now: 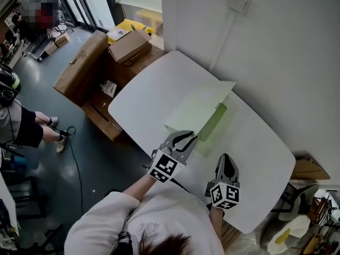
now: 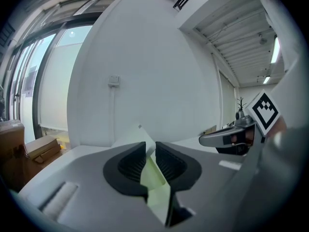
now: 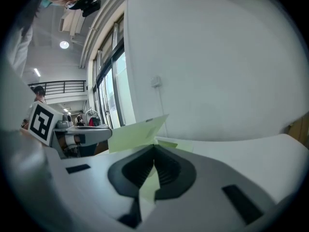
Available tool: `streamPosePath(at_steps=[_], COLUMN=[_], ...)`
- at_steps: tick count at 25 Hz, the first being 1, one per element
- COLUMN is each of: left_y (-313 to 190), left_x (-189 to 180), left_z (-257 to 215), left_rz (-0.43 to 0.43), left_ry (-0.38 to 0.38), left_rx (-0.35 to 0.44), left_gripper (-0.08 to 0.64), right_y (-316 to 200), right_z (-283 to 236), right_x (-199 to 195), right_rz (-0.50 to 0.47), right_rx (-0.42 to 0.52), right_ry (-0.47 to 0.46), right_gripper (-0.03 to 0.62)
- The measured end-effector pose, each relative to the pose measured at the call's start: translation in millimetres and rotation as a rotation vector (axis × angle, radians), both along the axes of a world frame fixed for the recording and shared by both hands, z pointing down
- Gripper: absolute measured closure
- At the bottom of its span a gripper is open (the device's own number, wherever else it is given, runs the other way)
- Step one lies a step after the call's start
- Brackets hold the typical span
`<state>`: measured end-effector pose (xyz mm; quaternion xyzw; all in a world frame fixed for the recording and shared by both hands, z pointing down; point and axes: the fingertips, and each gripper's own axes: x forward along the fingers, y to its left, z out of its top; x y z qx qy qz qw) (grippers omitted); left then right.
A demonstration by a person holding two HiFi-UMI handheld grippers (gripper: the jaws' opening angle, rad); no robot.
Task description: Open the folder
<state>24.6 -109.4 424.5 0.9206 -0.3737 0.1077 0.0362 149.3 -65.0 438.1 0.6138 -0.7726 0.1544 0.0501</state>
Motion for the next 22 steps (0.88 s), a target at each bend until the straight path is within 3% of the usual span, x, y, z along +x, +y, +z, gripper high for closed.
streamPosePath(at_steps=[12,22], left_y=[19,26], left_x=[19,19], left_z=[25,20], left_rz=[0.041,0.049], left_ry=[-0.018,-0.009], left_rx=[-0.086,-0.083], left_gripper=[0.503,0.503], right_y=[6,7], right_z=[-19,-20], right_x=[7,5], right_rz=[0.027,0.021], right_rx=[0.052,0.055], right_ry=[-0.023,-0.025], right_gripper=[0.586,0.586])
